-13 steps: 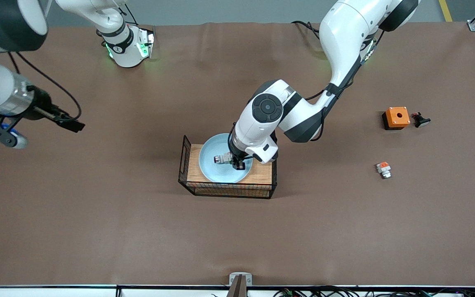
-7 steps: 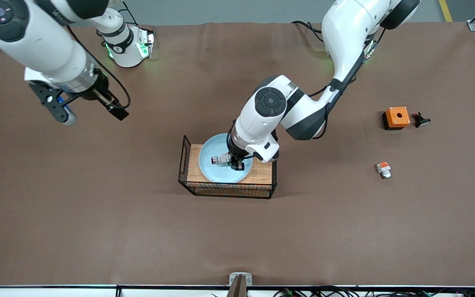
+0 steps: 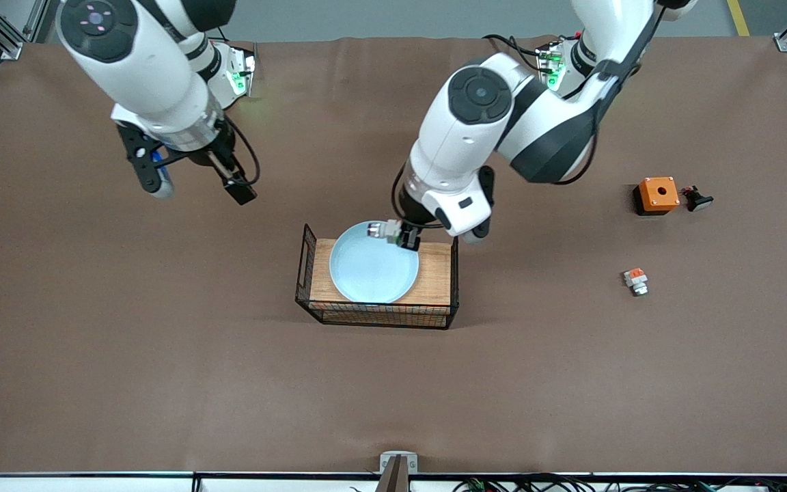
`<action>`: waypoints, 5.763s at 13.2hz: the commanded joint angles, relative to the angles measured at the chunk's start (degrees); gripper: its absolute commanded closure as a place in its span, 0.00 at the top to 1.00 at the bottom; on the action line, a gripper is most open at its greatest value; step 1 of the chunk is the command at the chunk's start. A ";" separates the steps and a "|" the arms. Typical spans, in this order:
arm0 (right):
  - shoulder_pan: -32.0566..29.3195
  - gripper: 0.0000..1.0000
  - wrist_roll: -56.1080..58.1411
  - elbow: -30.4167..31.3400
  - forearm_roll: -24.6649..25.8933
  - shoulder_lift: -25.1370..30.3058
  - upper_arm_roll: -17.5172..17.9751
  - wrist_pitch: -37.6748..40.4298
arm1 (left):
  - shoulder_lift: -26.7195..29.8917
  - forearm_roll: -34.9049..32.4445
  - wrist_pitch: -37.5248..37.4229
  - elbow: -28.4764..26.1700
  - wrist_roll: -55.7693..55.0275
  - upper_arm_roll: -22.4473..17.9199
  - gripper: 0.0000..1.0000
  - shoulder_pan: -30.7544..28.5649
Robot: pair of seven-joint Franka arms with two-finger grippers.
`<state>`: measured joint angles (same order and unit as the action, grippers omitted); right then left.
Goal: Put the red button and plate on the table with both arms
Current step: 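Carry the button toward the orange box while the right gripper reaches the plate, then set the button down with the left gripper while the right gripper grips the plate, then lift the plate with the right gripper while the left gripper withdraws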
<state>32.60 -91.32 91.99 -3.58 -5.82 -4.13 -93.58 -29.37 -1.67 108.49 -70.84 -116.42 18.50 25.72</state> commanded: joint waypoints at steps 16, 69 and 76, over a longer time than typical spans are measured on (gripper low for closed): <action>13.71 0.98 -31.80 0.91 4.99 -16.40 -0.70 -24.89 | 21.38 6.15 -12.63 -31.01 90.36 0.31 0.16 -29.14; -3.64 0.00 34.90 -19.48 -7.93 -12.02 -0.26 16.83 | 27.26 0.35 -5.65 -27.34 114.83 0.22 1.00 -43.38; -30.20 0.00 86.78 -12.22 -7.14 -11.67 -0.35 10.82 | 28.67 0.44 -6.01 -27.34 113.96 -1.61 1.00 -40.94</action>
<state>7.53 -14.11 74.69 -9.95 -17.99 -5.75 -78.13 -1.72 -2.34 103.41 -97.93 -2.28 18.58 -17.17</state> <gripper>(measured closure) 0.960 0.000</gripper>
